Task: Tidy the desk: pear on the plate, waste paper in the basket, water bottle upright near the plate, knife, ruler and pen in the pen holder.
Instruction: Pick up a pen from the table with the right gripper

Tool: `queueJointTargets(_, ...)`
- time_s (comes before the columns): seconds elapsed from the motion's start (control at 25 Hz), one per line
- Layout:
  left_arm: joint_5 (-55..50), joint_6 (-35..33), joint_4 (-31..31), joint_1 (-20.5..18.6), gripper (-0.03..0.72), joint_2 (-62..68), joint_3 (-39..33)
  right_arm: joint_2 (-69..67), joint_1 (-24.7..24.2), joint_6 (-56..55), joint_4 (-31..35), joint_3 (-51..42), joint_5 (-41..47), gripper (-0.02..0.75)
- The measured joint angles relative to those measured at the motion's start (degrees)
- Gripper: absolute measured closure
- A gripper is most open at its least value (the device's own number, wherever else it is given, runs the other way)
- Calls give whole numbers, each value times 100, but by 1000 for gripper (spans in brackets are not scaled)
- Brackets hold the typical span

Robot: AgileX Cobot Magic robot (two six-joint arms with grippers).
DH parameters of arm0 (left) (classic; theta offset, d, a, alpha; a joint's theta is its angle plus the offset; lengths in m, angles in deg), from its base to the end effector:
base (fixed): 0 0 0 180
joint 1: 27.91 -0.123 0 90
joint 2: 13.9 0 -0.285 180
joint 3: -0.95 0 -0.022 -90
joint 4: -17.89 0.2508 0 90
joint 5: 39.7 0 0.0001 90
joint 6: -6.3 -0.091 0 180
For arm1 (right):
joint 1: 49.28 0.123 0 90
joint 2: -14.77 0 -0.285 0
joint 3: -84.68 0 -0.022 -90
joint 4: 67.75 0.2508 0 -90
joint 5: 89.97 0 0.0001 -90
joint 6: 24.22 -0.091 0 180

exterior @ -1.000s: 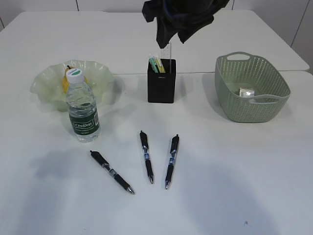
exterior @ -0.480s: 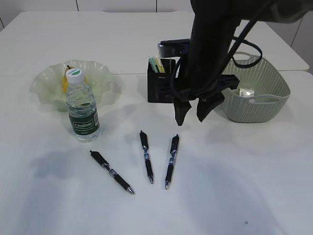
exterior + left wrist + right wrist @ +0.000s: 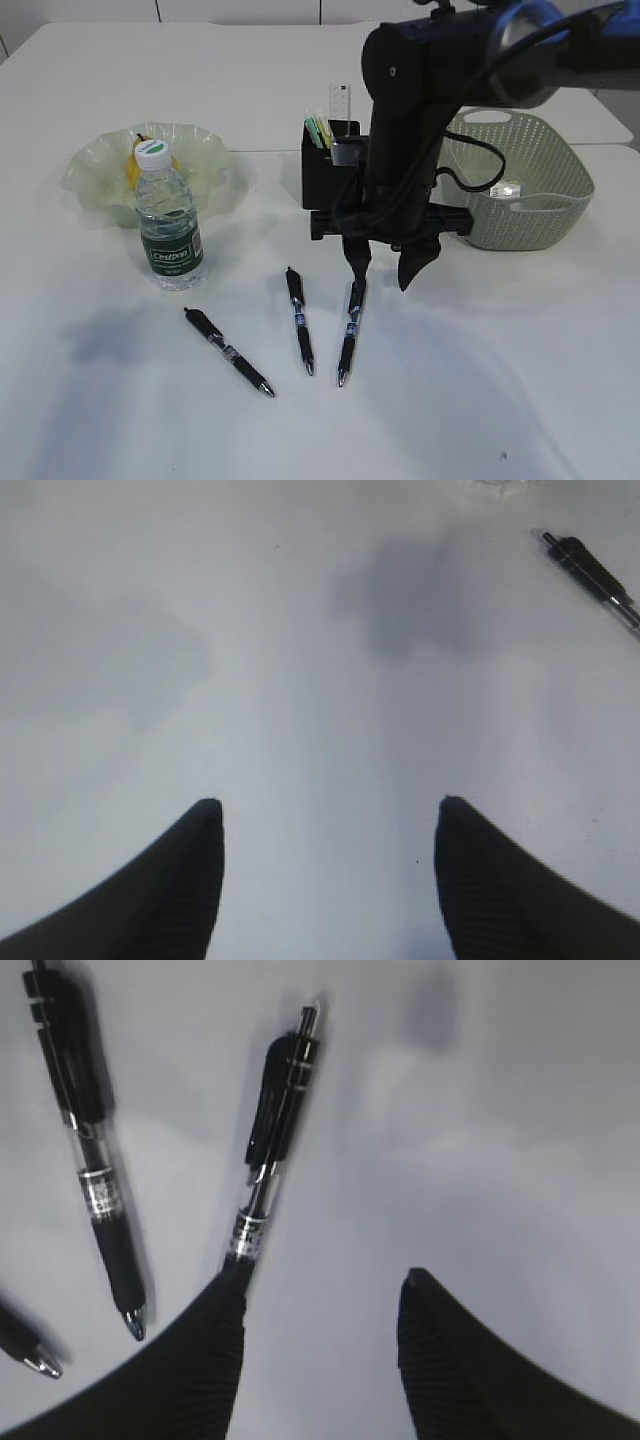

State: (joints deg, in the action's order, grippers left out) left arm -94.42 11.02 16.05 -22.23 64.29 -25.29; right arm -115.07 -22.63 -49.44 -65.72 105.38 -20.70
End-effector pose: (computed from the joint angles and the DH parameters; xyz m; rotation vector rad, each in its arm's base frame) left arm 0.2210 -0.0244 0.2757 0.0042 2.7806 -0.0874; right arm 0.3822 0.1952 0.1895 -0.0202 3.1304 0.0659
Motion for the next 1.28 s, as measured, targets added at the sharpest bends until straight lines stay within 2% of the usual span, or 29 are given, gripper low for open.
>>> queueJointTargets(0.68,154,0,0,0,223,0,0,-671,0,-1391,31,348,-477,361)
queueJointTargets(1.28,208,0,0,0,223,0,0,-903,0,-1859,31,441,-831,361)
